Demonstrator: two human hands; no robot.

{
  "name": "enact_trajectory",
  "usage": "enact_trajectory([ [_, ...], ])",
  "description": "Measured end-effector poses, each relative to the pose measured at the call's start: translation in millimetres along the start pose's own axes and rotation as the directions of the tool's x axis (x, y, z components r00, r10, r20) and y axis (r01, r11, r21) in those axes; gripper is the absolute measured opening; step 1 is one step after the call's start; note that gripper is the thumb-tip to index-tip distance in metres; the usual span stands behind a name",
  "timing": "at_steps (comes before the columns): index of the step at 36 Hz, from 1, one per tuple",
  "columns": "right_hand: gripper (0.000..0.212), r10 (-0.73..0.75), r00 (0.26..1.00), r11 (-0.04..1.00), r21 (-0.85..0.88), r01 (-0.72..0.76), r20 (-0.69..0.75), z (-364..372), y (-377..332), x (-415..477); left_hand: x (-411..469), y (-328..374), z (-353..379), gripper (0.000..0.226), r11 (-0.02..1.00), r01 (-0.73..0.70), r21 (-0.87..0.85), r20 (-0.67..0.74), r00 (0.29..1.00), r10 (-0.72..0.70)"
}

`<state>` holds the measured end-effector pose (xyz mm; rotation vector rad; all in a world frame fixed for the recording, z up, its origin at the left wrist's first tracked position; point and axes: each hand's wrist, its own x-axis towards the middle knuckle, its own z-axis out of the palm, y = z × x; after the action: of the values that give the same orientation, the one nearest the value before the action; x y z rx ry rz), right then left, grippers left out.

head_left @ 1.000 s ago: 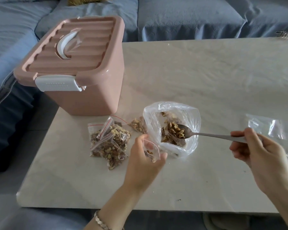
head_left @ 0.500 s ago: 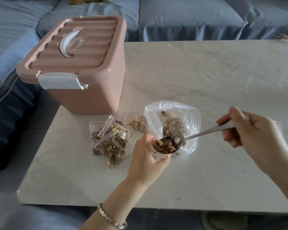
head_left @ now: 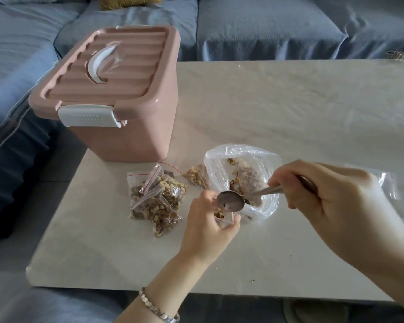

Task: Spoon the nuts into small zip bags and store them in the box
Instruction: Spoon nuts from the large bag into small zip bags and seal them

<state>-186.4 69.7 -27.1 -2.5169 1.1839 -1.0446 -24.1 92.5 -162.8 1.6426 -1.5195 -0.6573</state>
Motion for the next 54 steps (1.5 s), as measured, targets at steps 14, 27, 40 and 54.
enact_trajectory([
  [14,0.040,-0.030,0.997,0.991,0.134,0.020,0.076,11.9,4.2,-13.7,0.6,3.6,-0.7,0.034,0.990,-0.017,-0.142,-0.023,1.000,0.014],
  [27,0.022,0.440,0.889,0.842,0.402,-0.360,-0.126,25.7,55.9,-35.8,-1.8,10.9,-9.2,0.027,0.984,0.134,-0.118,0.047,0.990,-0.129],
  [40,0.030,0.537,0.843,0.774,0.408,-0.485,-0.017,57.0,75.4,-84.9,-1.5,20.9,-10.9,0.026,0.972,0.231,-0.032,0.093,0.969,-0.227],
  [54,0.029,0.716,0.692,0.569,0.497,-0.655,0.093,65.9,47.3,-100.0,-3.5,34.0,-1.9,0.027,0.909,0.304,-0.286,0.253,0.939,-0.234],
])
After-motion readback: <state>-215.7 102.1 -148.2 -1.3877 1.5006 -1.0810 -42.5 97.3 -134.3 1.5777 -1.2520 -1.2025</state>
